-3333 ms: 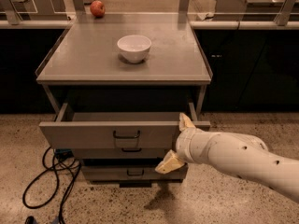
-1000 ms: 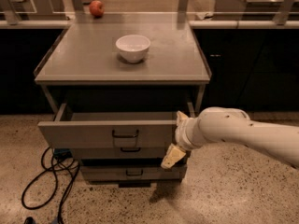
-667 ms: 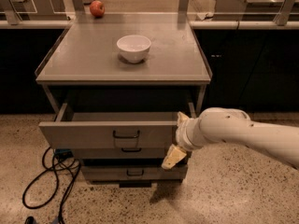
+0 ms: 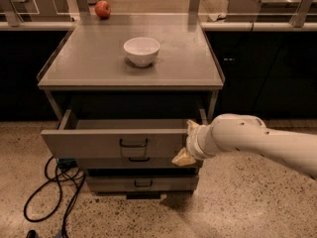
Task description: Open top drawer
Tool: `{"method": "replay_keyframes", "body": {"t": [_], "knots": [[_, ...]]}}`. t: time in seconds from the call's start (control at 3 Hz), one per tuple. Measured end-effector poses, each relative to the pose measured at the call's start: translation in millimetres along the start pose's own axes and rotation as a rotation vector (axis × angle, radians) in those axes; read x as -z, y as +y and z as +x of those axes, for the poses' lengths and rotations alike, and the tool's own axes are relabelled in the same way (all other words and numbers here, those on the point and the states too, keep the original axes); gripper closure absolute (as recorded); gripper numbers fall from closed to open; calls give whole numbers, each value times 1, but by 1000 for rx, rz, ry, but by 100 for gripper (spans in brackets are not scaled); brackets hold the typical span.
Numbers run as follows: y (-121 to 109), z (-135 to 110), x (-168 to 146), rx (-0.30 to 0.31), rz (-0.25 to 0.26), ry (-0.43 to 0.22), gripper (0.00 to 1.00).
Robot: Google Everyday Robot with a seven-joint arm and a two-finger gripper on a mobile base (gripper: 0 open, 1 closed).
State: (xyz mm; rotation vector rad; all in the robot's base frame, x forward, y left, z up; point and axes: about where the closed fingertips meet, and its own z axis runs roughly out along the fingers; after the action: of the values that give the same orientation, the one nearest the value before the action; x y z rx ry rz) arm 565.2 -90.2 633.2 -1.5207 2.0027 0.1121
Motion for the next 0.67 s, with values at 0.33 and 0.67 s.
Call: {"method": "replay_keyframes", "body": {"t": [0.33,0.67], "knots": [[0,0,0,0,0,0,66],[0,0,0,0,0,0,89]]}}
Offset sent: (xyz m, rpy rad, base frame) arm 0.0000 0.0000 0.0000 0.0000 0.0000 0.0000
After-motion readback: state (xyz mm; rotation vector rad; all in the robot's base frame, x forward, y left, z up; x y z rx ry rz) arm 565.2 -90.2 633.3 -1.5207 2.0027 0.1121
